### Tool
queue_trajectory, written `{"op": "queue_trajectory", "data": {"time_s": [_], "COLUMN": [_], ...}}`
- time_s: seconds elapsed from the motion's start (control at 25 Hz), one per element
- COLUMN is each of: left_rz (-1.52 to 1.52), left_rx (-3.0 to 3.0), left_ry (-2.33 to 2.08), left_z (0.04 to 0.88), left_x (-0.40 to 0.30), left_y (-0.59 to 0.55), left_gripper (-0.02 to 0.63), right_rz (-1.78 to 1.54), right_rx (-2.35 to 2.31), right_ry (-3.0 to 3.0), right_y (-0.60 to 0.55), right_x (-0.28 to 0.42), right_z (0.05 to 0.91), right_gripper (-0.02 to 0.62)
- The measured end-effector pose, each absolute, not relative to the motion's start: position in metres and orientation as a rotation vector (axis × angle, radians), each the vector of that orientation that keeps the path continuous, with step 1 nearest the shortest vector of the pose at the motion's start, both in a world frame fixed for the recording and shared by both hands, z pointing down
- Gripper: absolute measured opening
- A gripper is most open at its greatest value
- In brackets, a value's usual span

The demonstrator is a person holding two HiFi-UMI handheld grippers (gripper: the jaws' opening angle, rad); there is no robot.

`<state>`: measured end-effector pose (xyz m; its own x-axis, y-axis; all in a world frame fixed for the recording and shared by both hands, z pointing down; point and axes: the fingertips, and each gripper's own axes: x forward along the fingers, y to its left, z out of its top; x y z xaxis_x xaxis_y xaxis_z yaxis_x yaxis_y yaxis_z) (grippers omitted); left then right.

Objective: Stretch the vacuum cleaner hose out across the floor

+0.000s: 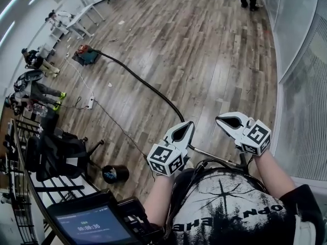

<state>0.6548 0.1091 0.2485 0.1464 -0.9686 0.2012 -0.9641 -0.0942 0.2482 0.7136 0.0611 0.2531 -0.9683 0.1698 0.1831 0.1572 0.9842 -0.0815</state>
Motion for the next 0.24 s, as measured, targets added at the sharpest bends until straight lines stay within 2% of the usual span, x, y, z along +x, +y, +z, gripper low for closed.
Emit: {"op": "queue_trajectory", "data": {"time_s": [0.24], "left_rz": [-0.025], "left_rx": [2.111], "left_ry": [-1.860], "left_z": [0.2524], "left_x": [0.6531], "left_y": [0.1149], "left_gripper": [0.000], "right_rz": [0.098], "right_rx": [-0.249], "right_ry": [-2.942], "right_y": [0.0674], "right_x": [0.7103], "right_z": [0.2560], "right_gripper": [0.006]}}
